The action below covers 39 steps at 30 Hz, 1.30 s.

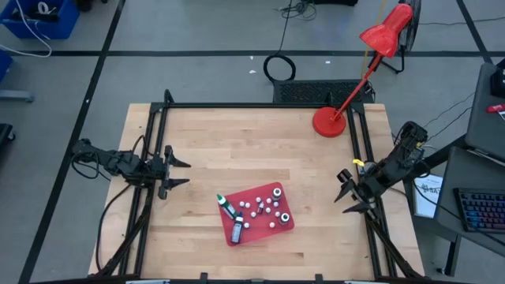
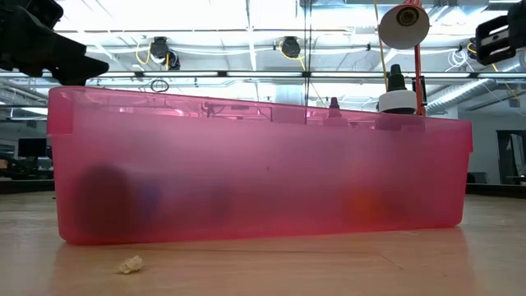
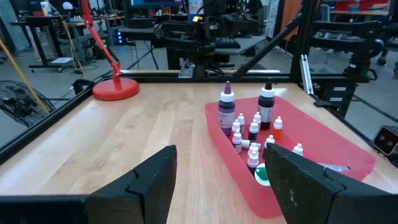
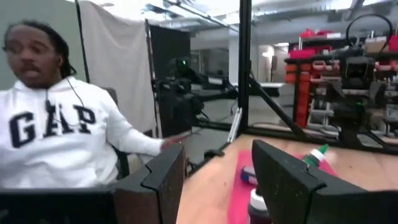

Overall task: Pick & Place food coloring
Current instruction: Return to Home Position

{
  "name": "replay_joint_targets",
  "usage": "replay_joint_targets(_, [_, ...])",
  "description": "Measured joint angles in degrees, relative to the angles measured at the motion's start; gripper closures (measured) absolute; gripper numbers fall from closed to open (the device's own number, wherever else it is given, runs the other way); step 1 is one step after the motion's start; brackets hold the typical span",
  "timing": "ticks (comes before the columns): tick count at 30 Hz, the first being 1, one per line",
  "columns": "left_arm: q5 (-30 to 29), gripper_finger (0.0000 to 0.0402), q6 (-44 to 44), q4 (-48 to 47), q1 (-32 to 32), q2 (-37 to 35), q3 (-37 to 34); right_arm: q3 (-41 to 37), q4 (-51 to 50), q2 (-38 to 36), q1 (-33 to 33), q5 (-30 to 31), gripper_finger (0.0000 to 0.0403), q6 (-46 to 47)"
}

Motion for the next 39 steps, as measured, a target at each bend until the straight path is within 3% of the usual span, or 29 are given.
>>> replay_joint_targets(39, [0.0,0.0158,0.0,0.0,0.0,0.0,0.0,-0.1,-0.6,0.0,0.0,-0.3,0.0228,0.0])
